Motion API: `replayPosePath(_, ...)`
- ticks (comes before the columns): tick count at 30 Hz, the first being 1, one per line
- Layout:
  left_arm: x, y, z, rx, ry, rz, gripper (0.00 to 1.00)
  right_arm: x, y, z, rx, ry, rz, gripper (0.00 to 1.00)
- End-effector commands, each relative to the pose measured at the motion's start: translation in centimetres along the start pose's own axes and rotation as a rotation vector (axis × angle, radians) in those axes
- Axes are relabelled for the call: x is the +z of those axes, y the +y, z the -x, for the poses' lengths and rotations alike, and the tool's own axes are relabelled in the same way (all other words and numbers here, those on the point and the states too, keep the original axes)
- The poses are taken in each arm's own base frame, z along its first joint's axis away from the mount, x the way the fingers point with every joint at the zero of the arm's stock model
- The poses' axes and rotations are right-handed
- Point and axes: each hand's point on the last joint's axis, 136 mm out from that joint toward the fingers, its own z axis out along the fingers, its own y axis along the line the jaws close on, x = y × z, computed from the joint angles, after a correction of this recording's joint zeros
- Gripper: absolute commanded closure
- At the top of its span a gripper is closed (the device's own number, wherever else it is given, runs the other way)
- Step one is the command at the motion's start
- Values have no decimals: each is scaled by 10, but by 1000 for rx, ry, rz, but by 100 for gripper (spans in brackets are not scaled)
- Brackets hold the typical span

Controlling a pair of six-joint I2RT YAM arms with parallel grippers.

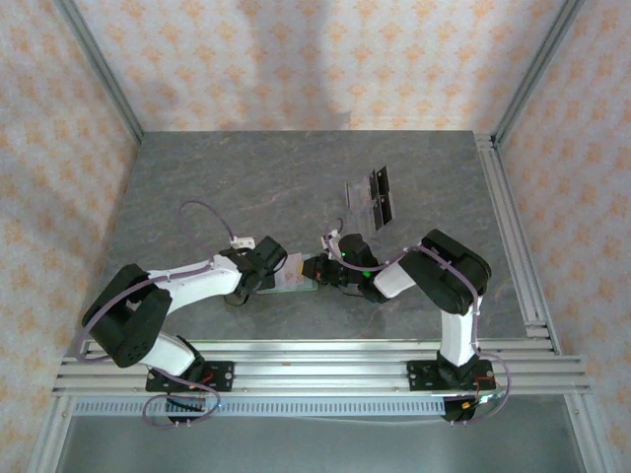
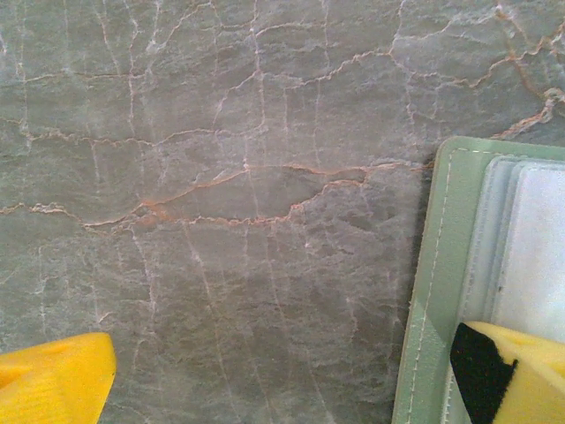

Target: Put the credit cards into the card holder

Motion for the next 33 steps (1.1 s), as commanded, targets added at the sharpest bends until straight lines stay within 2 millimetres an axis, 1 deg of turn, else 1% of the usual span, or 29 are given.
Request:
replayPosePath(1,6,14,-10,25,24,65,0,2,14,11,-23,-25,62,100)
replayPosePath(7,6,14,-10,26,27,67,0,-2,9,19,10,-54,73,100)
replayPosePath(33,6,14,-10,29,27,69,0,4,5,4,43,1,93,100)
